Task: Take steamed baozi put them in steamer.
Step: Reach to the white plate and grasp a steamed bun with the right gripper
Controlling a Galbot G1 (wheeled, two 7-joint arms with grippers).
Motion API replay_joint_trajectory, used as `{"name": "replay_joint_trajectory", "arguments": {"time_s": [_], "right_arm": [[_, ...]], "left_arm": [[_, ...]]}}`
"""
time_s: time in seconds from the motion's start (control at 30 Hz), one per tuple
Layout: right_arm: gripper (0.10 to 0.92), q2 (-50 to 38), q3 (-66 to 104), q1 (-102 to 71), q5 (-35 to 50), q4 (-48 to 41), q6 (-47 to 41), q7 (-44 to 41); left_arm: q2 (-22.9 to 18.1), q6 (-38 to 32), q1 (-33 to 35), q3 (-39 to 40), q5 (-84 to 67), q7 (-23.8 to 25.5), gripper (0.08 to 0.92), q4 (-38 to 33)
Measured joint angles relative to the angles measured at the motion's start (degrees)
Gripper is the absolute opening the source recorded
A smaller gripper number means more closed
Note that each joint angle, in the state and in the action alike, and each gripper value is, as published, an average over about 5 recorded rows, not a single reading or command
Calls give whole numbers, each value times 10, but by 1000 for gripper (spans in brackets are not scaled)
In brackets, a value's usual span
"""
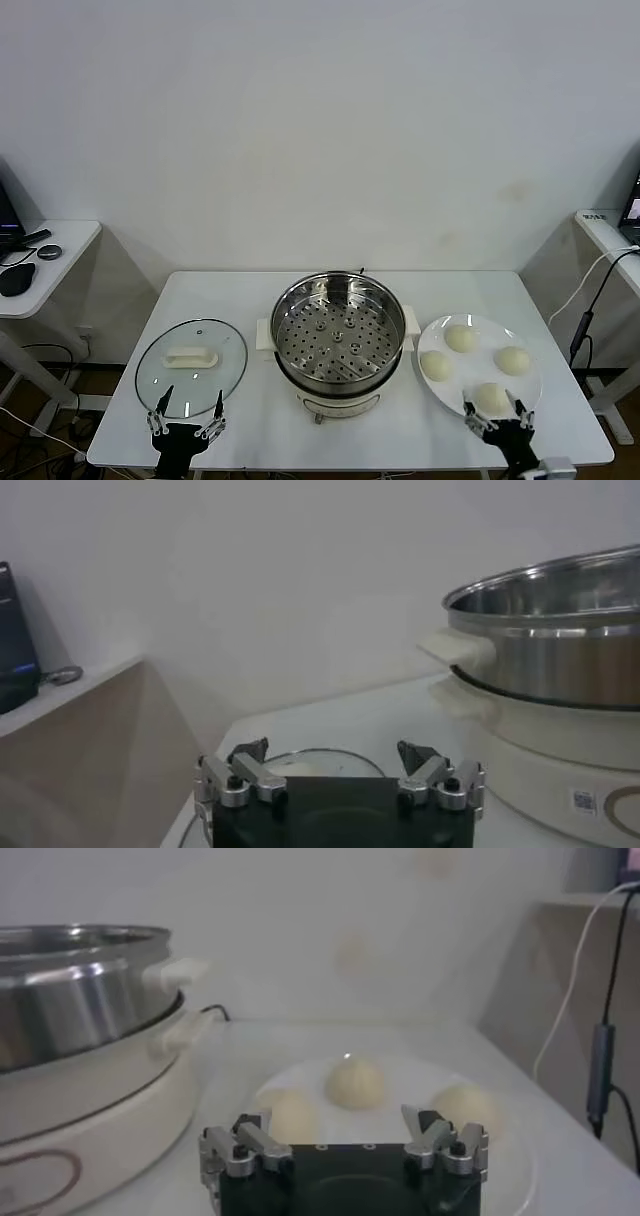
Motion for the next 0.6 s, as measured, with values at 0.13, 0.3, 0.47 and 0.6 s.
{"name": "replay_joint_trajectory", "arguments": {"time_s": [0.13,0.3,0.47,0.6], "right_arm": [[823,-47,15,32,-11,-2,-27,-20],[823,-149,27,97,-43,-29,-66,-77],[823,-255,15,172,-96,-73,-93,-167],[823,-329,-21,250,-146,-116,-98,-257]], "left_arm": [[-1,-1,0,1,-1,-2,823,-3],[-3,-2,2,3,-4,-6,823,-8],[-3,-3,1,2,-8,-8,823,-13],[-1,-4,-1,-2,-13,-8,823,-18]]}}
